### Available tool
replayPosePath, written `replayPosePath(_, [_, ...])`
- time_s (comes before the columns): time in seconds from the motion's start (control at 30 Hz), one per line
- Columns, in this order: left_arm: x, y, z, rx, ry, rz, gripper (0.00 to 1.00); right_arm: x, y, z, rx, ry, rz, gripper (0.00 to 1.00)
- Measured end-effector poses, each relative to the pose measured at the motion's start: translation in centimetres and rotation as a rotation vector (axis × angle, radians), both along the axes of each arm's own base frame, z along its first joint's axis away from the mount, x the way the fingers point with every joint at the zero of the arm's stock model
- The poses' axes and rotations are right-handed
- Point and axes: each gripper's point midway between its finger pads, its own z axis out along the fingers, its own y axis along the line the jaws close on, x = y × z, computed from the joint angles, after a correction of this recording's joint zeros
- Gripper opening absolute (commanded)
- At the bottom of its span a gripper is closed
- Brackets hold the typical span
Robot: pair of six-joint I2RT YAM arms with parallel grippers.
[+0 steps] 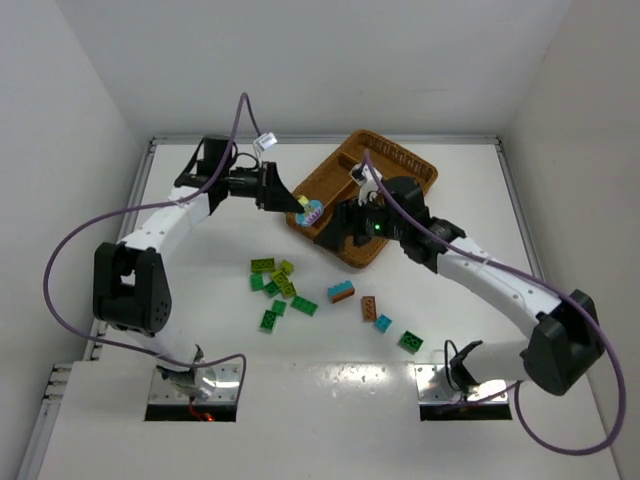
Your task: Sort the legos into containers by color
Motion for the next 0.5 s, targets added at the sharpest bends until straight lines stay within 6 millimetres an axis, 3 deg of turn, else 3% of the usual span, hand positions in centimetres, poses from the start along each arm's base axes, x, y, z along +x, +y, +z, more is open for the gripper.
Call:
replayPosePath(0.17, [-1.5,-0.1,2.7,-0.056,-0.114,-0.075,0.00,0.7,1.3,-1.0,0.090,0.100,0.066,0.84])
replayPosePath(0.37, [-2.2,0.0,2.3,-0.070,-0.105,-0.101,0.00,0.7,3.5,-0.4,0.190,0.147,0.163,0.80])
replayPosePath(0.5, [-2.3,0.0,2.3,-0.074,-0.106,-0.107,0.00,1.0,4.2,1.0,0.261,0.142,0.191,0.68])
